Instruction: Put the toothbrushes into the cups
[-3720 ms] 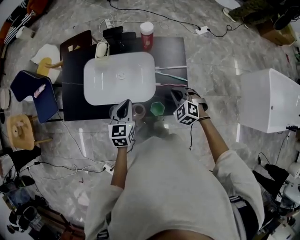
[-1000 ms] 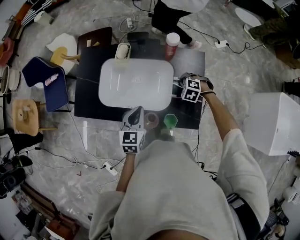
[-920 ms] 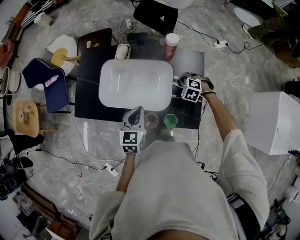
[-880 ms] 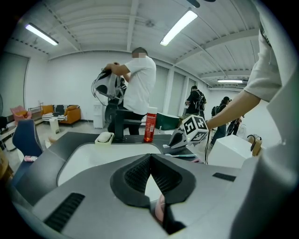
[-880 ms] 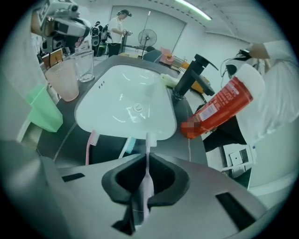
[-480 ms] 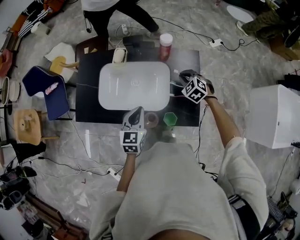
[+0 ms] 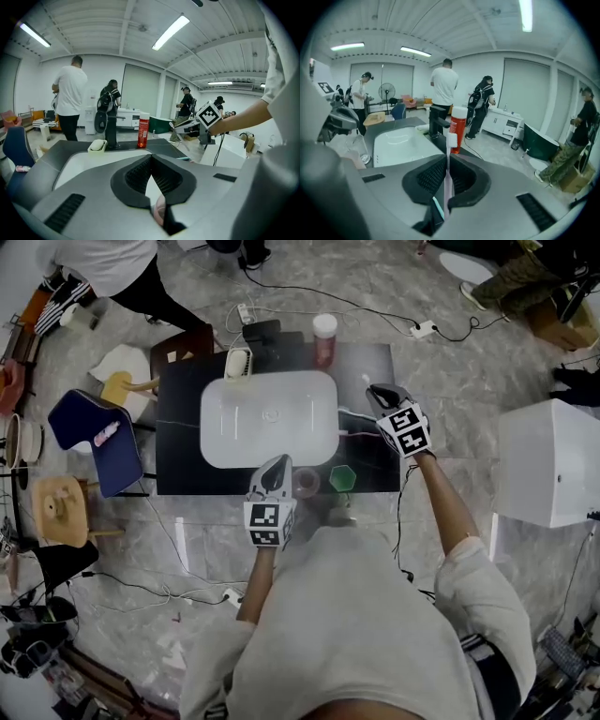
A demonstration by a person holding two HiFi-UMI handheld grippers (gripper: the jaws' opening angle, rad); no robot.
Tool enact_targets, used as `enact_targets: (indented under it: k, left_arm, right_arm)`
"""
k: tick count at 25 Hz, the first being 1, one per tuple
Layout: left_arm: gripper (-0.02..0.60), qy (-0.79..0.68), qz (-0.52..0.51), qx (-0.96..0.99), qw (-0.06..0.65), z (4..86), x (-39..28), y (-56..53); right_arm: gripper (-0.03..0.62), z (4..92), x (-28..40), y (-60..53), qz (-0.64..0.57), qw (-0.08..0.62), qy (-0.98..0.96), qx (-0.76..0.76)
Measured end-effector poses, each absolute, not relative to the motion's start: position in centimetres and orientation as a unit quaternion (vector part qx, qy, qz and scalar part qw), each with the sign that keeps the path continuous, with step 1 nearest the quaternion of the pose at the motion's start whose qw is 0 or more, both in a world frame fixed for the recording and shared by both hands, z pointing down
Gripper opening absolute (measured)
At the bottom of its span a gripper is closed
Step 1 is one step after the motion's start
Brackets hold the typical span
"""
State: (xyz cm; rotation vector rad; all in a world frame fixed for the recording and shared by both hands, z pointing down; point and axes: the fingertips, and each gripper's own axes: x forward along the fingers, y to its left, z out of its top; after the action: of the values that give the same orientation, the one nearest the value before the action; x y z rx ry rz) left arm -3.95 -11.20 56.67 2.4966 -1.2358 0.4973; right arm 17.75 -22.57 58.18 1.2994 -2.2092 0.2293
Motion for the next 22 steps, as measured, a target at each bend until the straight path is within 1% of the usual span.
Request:
enact_targets:
  k: [7, 16, 22]
  left_arm:
    - [0.026, -0.423, 0.169, 0.878, 0.148, 56.4, -3.8, -11.3]
    - [0.026, -0.413, 0.164, 0.885, 0.137, 55.8, -3.5, -11.8]
    - [0.026, -0.405, 0.162, 0.89, 0.133, 55.3, -3.3, -11.6]
  right_arm:
    - [0.034, 54.4, 17.4, -19.7, 0.104, 0.185, -0.829, 0.517]
    - [0.034, 51.2, 16.2, -16.0, 0.11, 0.108, -0.828, 0.539]
    - [0.034, 48.9, 13.7, -13.5, 0.094, 0.085, -0.838, 0.53]
